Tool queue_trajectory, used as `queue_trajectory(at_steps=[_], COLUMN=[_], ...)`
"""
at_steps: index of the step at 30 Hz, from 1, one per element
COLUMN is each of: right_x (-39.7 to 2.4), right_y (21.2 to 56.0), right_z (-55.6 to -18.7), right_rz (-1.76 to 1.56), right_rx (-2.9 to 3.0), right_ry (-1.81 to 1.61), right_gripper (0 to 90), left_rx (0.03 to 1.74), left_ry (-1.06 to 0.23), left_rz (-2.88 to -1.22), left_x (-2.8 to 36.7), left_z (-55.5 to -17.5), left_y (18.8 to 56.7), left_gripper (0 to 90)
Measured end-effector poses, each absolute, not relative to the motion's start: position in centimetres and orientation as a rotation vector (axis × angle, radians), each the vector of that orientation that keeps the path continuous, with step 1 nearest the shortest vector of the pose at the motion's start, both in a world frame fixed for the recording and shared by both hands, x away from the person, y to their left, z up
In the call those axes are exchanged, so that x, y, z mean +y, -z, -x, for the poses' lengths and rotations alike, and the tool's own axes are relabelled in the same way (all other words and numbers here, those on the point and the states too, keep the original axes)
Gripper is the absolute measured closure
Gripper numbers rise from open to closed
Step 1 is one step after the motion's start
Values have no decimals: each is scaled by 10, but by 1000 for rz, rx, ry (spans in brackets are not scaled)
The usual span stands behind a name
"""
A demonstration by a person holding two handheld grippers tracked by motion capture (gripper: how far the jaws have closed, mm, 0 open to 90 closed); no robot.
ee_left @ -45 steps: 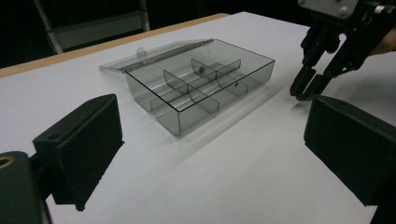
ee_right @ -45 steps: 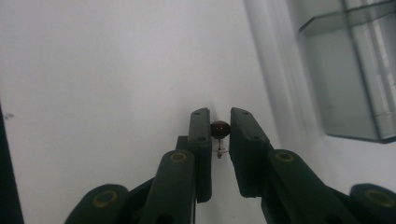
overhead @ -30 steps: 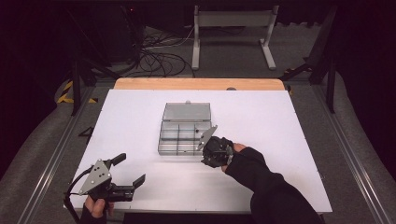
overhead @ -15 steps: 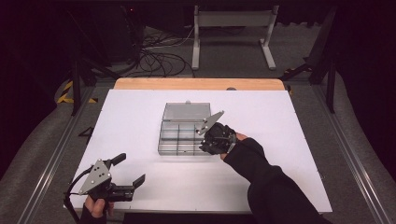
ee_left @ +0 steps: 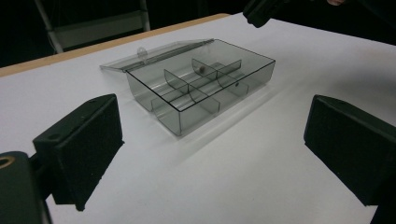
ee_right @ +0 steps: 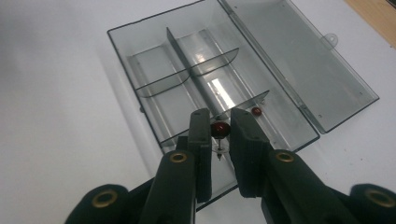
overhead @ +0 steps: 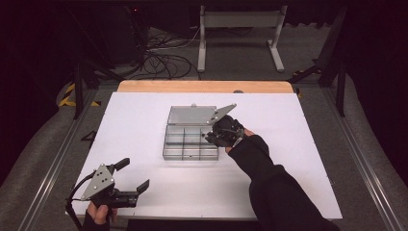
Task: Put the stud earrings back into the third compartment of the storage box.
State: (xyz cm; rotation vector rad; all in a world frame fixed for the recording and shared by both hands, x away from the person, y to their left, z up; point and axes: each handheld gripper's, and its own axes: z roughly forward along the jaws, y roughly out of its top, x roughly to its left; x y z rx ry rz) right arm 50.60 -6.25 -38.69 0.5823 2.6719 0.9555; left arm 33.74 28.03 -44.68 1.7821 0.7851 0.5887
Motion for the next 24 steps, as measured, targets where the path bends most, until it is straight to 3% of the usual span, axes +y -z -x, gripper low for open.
queue_trajectory(at_steps=[24], right_x=[-56], right_y=[418], right_z=[-549], right_rz=[-768], right_rx=[2595], right_ry=[-926], right_gripper=[793], left_rx=[781], left_ry=[-587], left_rz=[-1780], left_x=[281], left_z=[-337], left_y=[447], left_gripper=[51])
